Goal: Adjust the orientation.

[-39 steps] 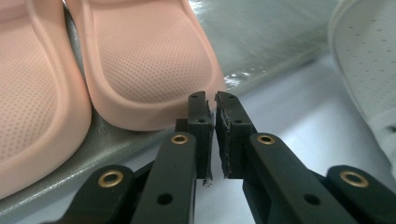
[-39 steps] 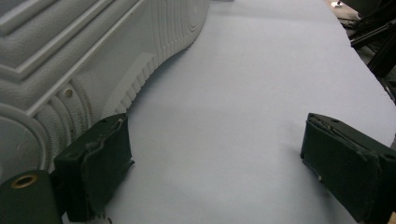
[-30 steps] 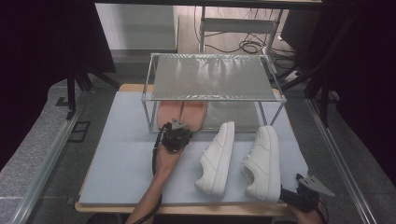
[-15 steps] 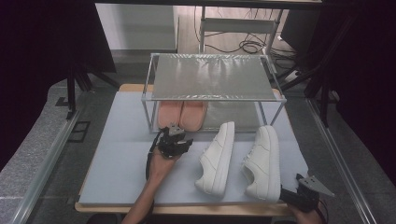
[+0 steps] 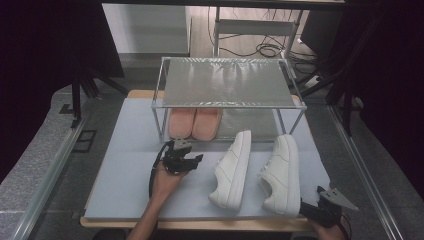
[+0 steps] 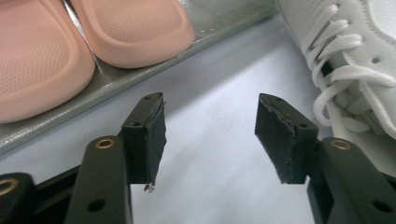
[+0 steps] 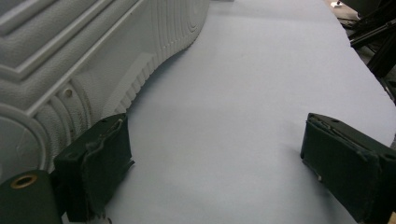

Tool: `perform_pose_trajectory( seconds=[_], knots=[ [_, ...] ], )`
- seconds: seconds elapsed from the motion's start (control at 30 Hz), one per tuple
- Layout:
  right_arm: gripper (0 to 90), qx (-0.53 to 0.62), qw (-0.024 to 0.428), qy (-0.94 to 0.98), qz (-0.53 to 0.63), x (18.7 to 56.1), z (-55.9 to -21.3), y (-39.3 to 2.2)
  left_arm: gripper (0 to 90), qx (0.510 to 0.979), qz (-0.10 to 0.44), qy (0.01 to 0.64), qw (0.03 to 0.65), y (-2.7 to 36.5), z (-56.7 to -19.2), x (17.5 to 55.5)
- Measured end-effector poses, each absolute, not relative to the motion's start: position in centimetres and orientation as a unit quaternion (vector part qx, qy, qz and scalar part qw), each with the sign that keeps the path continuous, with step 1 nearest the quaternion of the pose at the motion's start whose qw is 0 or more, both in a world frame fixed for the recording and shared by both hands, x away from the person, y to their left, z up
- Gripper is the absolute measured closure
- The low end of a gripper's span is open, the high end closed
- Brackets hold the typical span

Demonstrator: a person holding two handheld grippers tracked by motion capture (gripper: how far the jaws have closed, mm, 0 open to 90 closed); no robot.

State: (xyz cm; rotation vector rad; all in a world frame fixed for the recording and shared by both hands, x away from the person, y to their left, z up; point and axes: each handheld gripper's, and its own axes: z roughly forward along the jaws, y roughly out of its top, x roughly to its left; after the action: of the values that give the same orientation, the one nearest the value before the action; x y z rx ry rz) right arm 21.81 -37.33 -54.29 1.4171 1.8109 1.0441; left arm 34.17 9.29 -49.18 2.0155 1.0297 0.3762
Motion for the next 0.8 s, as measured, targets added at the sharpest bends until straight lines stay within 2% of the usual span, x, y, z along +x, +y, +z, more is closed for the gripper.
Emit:
perform_pose_trajectory(
  seconds=[0.37,0.8],
  knots=[
    [8.1,0.535,0.303,0.683,0.394,21.8,-54.3,-37.3,32.9,0.802,0.136,0.402,0.421,9.6,-49.2,32.9],
    [8.1,0.535,0.304,0.683,0.394,21.8,-54.3,-37.3,30.4,0.799,0.132,0.410,0.420,11.1,-49.9,31.6]
  ],
)
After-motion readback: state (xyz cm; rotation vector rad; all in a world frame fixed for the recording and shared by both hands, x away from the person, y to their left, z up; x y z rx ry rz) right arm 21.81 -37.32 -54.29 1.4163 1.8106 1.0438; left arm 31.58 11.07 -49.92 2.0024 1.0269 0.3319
